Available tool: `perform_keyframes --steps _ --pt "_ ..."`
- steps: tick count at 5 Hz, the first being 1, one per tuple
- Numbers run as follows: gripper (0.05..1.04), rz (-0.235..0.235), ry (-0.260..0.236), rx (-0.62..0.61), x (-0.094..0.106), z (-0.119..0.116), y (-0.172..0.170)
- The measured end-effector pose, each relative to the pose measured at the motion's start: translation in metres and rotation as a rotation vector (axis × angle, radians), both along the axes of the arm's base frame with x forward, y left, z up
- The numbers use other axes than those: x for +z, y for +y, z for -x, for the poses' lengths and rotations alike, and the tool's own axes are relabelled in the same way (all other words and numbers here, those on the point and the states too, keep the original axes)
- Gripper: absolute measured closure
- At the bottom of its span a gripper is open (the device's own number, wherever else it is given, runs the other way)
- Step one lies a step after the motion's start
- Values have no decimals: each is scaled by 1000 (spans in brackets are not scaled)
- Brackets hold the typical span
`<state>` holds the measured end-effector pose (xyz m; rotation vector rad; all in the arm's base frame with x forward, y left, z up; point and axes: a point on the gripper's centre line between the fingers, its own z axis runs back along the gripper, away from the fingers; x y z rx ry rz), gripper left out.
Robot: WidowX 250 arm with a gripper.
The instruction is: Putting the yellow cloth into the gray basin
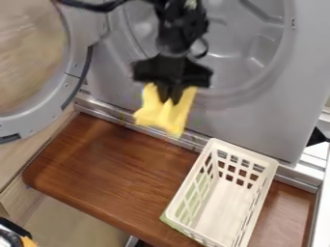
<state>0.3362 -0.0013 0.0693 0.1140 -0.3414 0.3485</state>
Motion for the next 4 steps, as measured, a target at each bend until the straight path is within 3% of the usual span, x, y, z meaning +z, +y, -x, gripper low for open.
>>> perform_keyframes --steps 1,2,3,4 --pt "999 -13 -38 -45 7 -29 -2" --pt "999 -68 -66 -76 22 -57 0" --pt "999 -102 -81 -102 20 -78 0" --pt "999 -148 -97 -112 21 -82 6"
